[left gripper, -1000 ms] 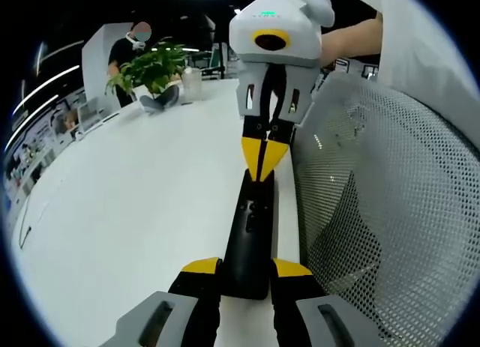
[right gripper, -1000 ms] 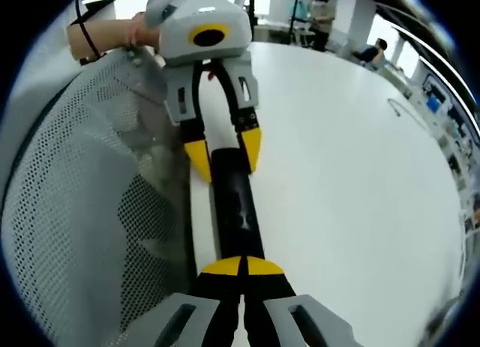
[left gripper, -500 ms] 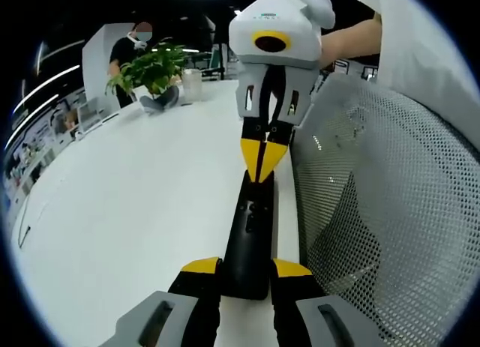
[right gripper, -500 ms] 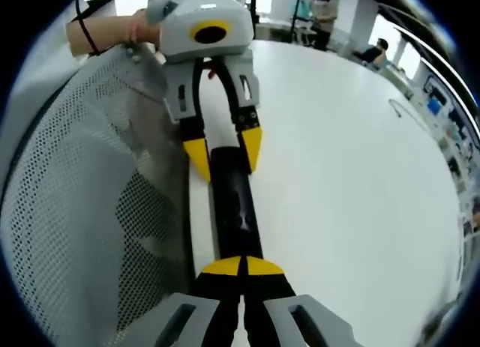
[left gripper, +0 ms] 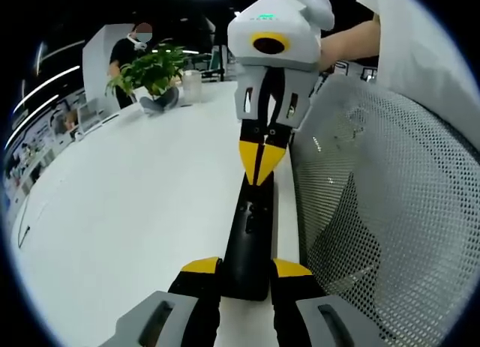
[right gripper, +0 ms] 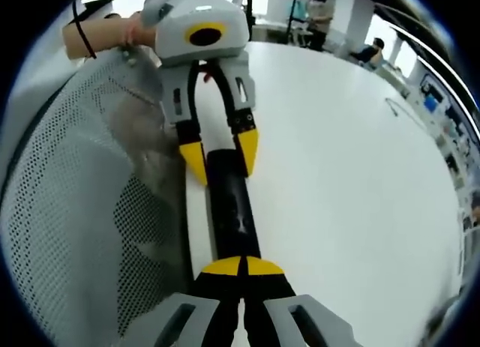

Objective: Press the specified remote control buttons in sequence, fully releasing each button before pressing the next.

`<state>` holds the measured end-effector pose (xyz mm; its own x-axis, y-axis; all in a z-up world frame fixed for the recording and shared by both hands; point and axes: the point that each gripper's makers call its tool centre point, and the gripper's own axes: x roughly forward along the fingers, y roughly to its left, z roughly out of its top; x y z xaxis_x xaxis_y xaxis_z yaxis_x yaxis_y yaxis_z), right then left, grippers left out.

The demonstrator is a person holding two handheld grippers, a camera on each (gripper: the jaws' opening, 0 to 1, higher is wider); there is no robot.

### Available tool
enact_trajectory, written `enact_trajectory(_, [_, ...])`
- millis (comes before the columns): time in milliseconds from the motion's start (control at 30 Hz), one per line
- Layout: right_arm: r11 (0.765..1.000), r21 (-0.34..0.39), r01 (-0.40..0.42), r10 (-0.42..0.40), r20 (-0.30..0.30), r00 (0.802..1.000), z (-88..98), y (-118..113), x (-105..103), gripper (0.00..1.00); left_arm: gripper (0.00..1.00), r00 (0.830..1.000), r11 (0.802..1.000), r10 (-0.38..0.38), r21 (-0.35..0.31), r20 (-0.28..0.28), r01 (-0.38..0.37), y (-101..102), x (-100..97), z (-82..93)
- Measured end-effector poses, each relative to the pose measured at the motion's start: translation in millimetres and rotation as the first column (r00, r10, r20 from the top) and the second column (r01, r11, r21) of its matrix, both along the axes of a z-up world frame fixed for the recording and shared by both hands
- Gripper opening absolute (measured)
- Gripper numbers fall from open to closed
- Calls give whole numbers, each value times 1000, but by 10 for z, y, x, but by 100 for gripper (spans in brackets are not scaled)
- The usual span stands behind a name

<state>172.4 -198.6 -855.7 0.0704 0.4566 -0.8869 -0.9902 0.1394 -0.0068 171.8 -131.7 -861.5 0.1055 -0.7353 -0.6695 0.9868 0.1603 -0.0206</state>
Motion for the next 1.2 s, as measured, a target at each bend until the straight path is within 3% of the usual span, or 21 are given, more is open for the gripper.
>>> enact_trajectory(200, [981,123,150,-142,-68,988,22,5,11,0,25,1000,1000,0,-1,1,0,0,0,2])
enact_trajectory(367, [962,163,217,-199,-119,973,33,-4,27,0,25,1000,1000,1,-1,1,-1,-2,1,0])
enact_trajectory(467, [962,178,206,-184,-132,974,39,66,-26,0,25,1000,1000,3,-2,2,-3,-5,2,-1])
enact_trajectory(700, [989,118,92,-87,-47,995,16,96,-20,0,25,1000,1000,1,-3,0,-1,-6,0,1])
enact_trajectory(800, [997,77,-2,2,4,1000,8,97,-26,0,25,1000,1000,-4,-9,0,4,-6,-1,2])
enact_trajectory(1067, [999,22,-28,28,27,999,-4,108,-29,0,25,1000,1000,-15,-12,-2,15,-12,-3,2])
enact_trajectory(1200, [999,41,23,-24,16,1000,-1,99,-15,0,25,1000,1000,-16,-13,-1,16,-15,-2,1])
